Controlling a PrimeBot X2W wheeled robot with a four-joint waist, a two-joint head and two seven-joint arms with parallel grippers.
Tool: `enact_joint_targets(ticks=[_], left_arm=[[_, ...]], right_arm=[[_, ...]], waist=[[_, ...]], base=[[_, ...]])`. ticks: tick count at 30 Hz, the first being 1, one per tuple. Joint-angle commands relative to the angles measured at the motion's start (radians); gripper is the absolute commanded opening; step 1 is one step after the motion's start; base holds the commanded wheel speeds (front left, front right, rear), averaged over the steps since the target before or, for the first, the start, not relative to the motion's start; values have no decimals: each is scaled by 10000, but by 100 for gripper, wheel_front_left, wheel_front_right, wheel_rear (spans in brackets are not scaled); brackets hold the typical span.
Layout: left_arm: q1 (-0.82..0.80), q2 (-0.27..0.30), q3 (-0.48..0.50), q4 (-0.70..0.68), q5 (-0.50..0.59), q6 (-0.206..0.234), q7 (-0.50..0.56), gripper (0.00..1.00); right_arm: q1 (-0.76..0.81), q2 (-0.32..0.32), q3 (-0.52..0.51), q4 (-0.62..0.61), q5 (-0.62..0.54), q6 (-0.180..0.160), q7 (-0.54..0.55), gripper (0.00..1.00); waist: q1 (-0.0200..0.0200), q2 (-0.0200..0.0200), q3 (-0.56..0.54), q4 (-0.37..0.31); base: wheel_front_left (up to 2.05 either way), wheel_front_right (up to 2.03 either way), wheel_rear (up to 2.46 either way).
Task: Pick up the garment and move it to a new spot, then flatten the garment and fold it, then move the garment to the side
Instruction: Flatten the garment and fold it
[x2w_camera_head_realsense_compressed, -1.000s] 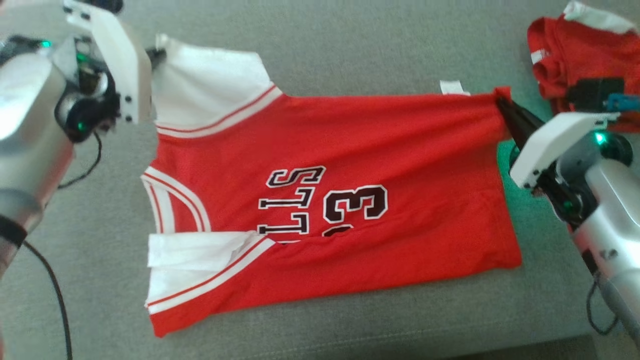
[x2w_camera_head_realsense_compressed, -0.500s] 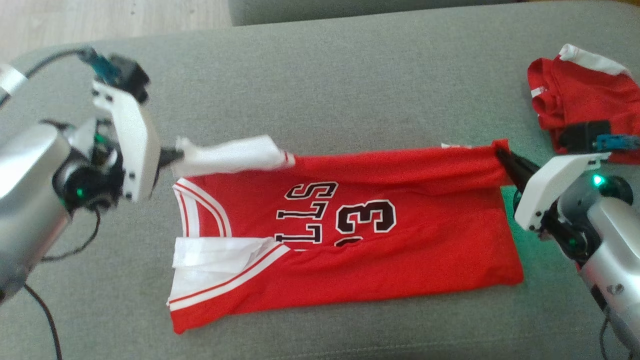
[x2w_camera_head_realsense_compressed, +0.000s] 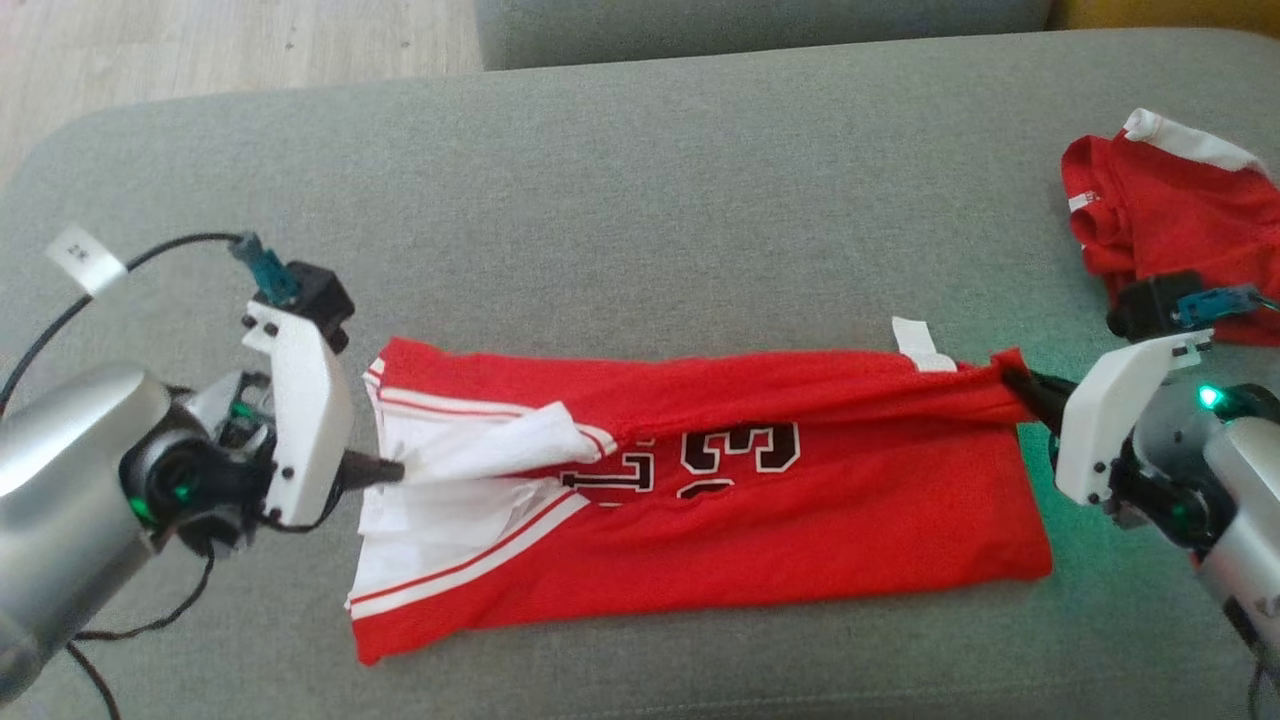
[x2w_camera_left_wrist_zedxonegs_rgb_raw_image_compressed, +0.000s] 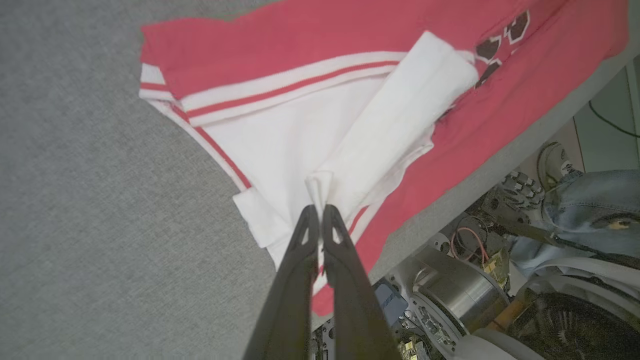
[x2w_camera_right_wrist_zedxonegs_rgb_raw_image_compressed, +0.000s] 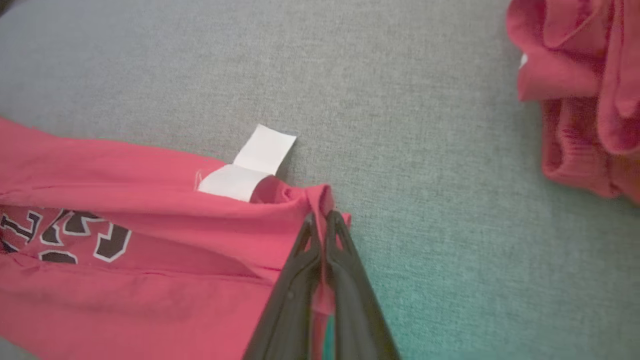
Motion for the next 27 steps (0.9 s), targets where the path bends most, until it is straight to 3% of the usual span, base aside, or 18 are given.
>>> enact_joint_targets(ticks=[1,6,7,8,9,10,11,18,23,27], left_arm=[[-367,571,493,-194,-116,95,38,0],[-101,707,404,-446,-266,185,191,0],[-51,702,404,-481,-302,197,176,0],[41,675,380,-518,-312,208,136,0],[81,649,363,-514,-283,209,92,4],[125,612,340,-504,-255,195,53,49],[179,581,305,-495,-252,170,66,100],[175,605,326,-441,83,71,-331,100],[123,745,614,-690,432,32,-1243,100],[280,913,959,-1093,1013,247,-2678,100]], right_arm=[[64,-336,16,-296,119,69,210,0],[308,-433,43,-543,375,69,894,0],[350,-436,32,-581,385,69,914,5],[426,-429,4,-597,394,69,978,65],[449,-423,-10,-598,379,69,1008,100],[459,-416,-26,-601,356,69,1036,100],[465,-404,-41,-607,331,69,1060,100],[604,-485,-90,-965,351,69,1247,100],[709,-647,-605,-1391,467,69,891,100],[980,-864,-1255,-2084,570,69,294,100]], waist=[[0,0,-12,-7],[0,0,4,-8],[0,0,24,-3],[0,0,66,8],[0,0,85,11],[0,0,101,12],[0,0,109,13],[0,0,-102,25],[0,0,-349,34],[0,0,-612,62]], base=[[0,0,0],[0,0,0],[0,0,0],[0,0,0],[0,0,0],[0,0,0],[0,0,0],[0,0,0],[0,0,0],[0,0,0]])
